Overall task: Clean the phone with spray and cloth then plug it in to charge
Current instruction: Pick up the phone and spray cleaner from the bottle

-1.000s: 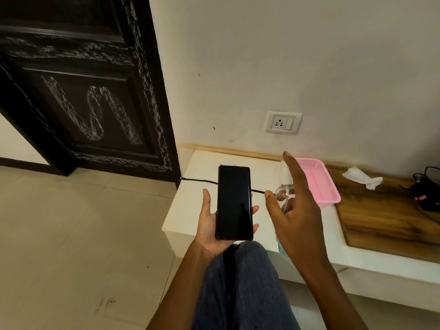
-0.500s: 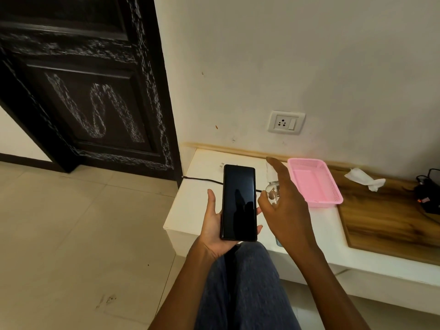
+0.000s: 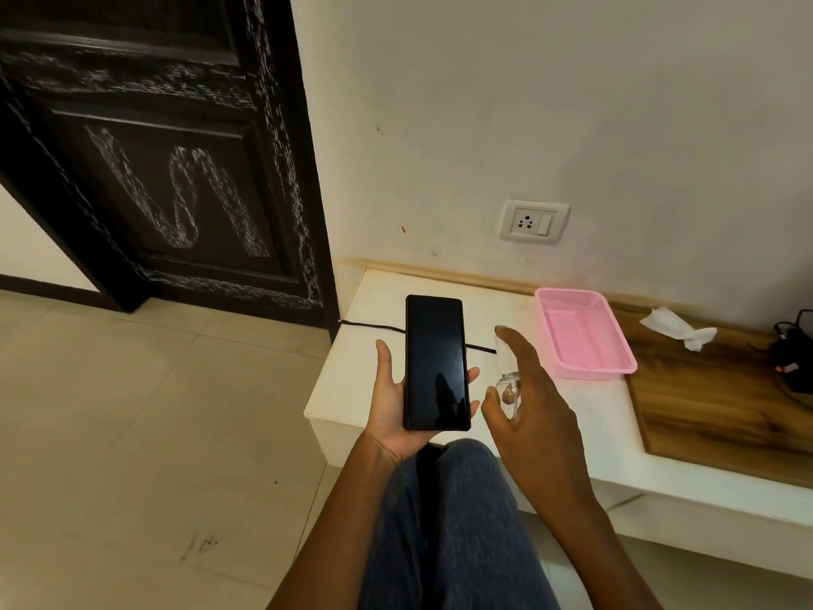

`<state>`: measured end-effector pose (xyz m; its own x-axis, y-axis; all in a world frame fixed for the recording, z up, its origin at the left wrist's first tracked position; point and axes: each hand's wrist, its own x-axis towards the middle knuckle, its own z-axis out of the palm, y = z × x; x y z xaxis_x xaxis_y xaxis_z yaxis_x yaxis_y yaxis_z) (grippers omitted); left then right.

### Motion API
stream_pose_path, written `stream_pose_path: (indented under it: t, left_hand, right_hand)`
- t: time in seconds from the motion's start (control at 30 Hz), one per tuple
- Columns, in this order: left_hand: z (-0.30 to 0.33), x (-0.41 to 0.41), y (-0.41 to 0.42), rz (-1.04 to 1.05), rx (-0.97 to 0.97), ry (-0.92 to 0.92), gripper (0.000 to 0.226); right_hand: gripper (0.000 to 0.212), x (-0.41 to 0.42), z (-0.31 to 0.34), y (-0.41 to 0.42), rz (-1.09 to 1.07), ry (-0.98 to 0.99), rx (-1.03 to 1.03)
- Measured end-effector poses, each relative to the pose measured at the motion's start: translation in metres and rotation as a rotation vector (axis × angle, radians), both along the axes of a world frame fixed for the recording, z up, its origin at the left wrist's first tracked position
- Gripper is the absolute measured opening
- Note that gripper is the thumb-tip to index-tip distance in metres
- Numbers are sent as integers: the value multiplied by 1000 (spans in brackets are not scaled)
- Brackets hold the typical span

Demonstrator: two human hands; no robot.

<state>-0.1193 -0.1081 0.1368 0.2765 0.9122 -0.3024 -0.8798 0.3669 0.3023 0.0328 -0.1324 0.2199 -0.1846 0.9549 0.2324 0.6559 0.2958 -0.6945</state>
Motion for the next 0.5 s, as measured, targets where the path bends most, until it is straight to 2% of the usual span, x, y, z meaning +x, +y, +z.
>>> stream_pose_path:
  t: [0.13,0.27,0.37,0.5]
  left_hand:
    - [0,-3,4,23,14,-21,94]
    - [2,-5,7,42,13,-18,92]
    - [5,-5,9,55,-5,-21,94]
    - [6,-4,11,56,-9,6,95]
  right_hand:
    - [62,1,-10,-8,-9,-13,-12]
    - [69,2,-16,-19,17,0,-1]
    - [63,1,-22,-26,36,-27,-21]
    - [64,0,-29,-31,10,36,-37]
